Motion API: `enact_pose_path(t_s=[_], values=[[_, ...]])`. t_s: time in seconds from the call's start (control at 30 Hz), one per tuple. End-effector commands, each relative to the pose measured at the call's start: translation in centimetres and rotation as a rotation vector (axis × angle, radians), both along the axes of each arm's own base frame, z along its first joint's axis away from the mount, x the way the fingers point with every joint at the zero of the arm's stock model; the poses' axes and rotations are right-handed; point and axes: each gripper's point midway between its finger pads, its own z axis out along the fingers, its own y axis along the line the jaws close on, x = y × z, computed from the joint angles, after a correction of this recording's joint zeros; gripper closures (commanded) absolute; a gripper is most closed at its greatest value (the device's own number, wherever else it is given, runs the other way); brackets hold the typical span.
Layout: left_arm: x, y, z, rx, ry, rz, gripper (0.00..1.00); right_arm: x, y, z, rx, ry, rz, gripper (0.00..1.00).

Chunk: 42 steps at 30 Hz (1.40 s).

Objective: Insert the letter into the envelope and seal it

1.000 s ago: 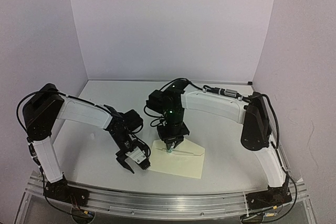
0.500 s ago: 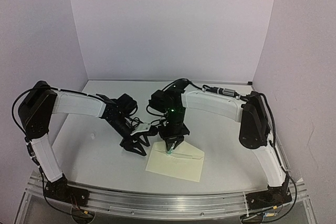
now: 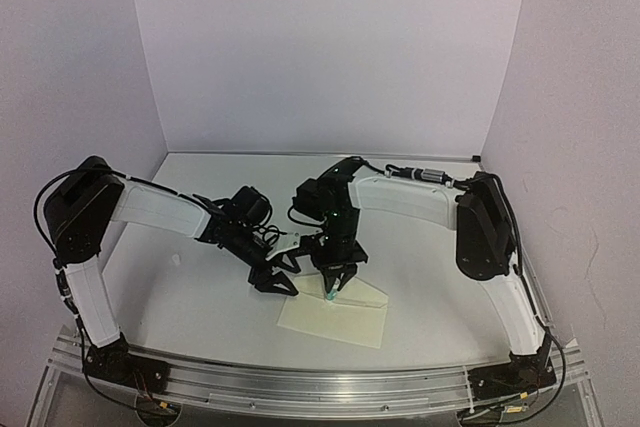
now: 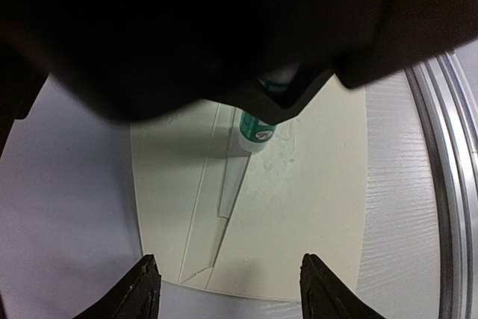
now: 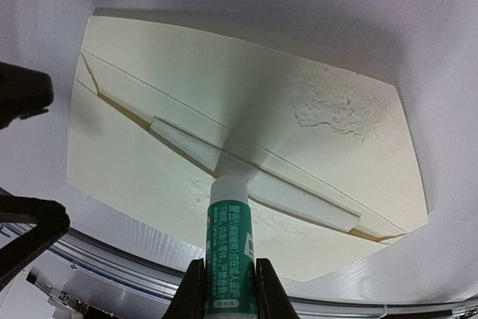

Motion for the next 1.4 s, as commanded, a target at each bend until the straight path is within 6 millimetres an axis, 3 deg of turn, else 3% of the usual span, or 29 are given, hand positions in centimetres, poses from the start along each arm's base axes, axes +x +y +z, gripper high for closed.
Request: enact_pose_path(t_s=[0.0, 0.13, 0.3, 0.43, 0.73, 0.83, 0.97, 1.17, 1.23, 1.37], values=[[0.4, -1.5, -0.6, -0.007, -0.087, -0.073, 0.37, -0.3, 0.1, 4.0, 0.054, -0.04, -0.038, 1.0], [-0.6, -1.8, -2.2, 0.024, -0.099, -0.119, 0.4, -0.5, -0.4, 4.8, 0.049, -0.048, -0.054, 1.0], [-0.6, -2.1, -3.9, 0.065, -0.089, -0.129, 0.42, -0.3, 0.2, 5.0, 0.07, -0.044, -0.053, 1.0], [-0.7, -2.1, -5.4, 0.146, -0.073, -0.132, 0.5, 0.3, 0.6, 5.7, 0.091, -0.055, -0.076, 1.0], [-1.0, -0.1, -7.5, 0.296, -0.104, -0.124, 0.49, 0.2, -1.6, 8.5, 0.097, -0.094, -0.163, 1.0], [-1.4, -1.0, -5.8, 0.214, -0.076, -0.122, 0.48, -0.5, -2.7, 8.2, 0.072, -0.084, -0.167, 1.0], [0.0, -2.3, -0.8, 0.027, -0.066, -0.079, 0.48, -1.7, -4.8, 6.1, -0.007, -0.049, -0.157, 1.0], [-0.3, -3.0, 3.8, -0.083, -0.05, -0.115, 0.42, -2.1, -6.7, 6.0, -0.053, -0.063, -0.182, 1.0], [-0.2, -3.1, 3.5, -0.059, -0.076, -0.115, 0.39, -2.0, -6.5, 6.3, -0.039, -0.068, -0.179, 1.0], [0.5, -2.7, -0.7, 0.105, -0.135, -0.106, 0.39, -2.0, -5.4, 7.3, 0.004, -0.078, -0.152, 1.0]])
